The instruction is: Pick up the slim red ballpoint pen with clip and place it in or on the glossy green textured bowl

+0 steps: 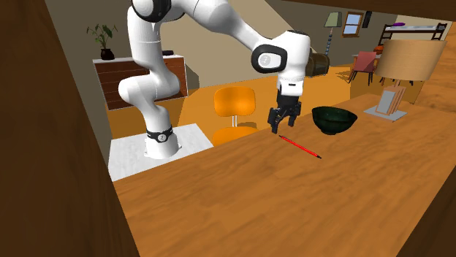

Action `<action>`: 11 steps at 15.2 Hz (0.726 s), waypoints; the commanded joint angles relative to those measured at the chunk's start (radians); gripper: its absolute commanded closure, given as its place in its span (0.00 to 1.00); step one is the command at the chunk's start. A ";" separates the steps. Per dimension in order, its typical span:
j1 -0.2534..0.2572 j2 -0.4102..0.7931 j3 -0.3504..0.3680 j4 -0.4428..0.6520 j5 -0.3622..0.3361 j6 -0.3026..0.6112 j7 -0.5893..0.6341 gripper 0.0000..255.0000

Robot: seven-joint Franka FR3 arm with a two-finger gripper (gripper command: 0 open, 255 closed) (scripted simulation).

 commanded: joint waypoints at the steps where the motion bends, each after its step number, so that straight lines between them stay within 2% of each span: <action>1: 0.006 0.020 -0.002 -0.008 -0.015 0.025 0.011 0.00; 5: 0.013 0.051 -0.009 -0.025 -0.039 0.068 0.027 0.00; 11: 0.013 0.051 -0.009 -0.025 -0.039 0.068 0.027 0.00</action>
